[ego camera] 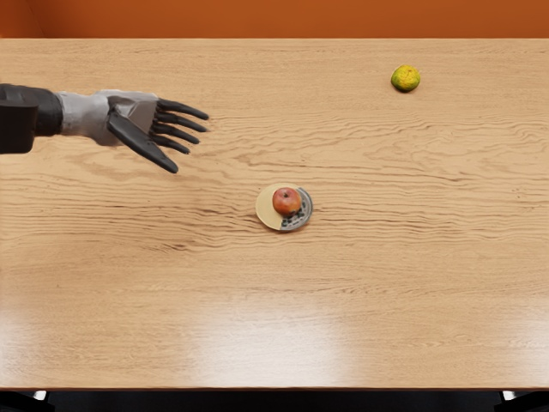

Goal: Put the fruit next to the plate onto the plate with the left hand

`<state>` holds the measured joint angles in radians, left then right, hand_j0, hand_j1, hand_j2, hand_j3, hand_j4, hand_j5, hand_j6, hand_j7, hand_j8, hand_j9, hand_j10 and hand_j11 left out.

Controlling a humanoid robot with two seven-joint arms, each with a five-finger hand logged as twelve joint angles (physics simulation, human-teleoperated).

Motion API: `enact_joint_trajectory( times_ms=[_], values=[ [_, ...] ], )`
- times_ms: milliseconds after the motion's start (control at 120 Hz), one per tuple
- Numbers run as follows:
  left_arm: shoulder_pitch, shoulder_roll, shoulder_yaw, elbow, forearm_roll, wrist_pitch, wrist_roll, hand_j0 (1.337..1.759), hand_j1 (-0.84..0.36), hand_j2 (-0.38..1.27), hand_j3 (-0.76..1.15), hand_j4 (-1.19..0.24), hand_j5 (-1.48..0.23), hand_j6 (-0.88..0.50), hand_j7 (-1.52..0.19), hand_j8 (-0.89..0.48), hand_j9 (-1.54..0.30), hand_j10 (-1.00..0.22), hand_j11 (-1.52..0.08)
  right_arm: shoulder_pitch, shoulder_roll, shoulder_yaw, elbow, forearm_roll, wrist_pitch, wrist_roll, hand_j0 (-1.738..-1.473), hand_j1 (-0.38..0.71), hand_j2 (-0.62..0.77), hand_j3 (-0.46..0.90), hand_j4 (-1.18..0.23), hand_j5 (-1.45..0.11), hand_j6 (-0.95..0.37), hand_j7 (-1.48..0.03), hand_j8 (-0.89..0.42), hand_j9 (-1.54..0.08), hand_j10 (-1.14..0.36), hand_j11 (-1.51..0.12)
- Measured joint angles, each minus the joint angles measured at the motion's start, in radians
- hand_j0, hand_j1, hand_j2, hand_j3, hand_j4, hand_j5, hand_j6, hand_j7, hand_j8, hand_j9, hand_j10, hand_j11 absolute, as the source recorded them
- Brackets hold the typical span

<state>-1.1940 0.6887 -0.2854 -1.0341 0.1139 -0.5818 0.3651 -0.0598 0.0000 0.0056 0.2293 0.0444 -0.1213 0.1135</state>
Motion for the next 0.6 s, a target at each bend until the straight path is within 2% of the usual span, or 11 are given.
enact_joint_trajectory(
  times_ms=[125, 217, 600],
  values=[
    [0.066, 0.015, -0.03, 0.125, -0.083, -0.021, 0.0, 1.658, 0.05, 0.05, 0.0, -0.25, -0.33, -0.25, -0.33, -0.25, -0.33, -0.25, -0.33, 0.0, 0.0, 0.0, 0.0, 0.0, 0.0, 0.0, -1.658, -0.31, -0.01, 0.0, -0.03, -0.05, -0.03, -0.05, -0.03, -0.05, -0.03, -0.05],
    [0.094, 0.023, -0.041, 0.177, -0.121, -0.026, 0.0, 1.658, 0.05, 0.05, 0.0, -0.25, -0.32, -0.25, -0.32, -0.25, -0.32, -0.25, -0.32, 0.0, 0.0, 0.0, 0.0, 0.0, 0.0, 0.0, -1.658, -0.31, -0.01, 0.0, -0.03, -0.05, -0.03, -0.05, -0.03, -0.05, -0.03, -0.05],
    [0.234, 0.056, -0.083, 0.218, -0.16, -0.029, 0.0, 1.658, 0.05, 0.05, 0.0, -0.25, -0.32, -0.25, -0.32, -0.25, -0.32, -0.25, -0.32, 0.0, 0.0, 0.0, 0.0, 0.0, 0.0, 0.0, -1.658, -0.31, -0.01, 0.0, -0.03, -0.05, -0.03, -0.05, -0.03, -0.05, -0.03, -0.05]
  ],
)
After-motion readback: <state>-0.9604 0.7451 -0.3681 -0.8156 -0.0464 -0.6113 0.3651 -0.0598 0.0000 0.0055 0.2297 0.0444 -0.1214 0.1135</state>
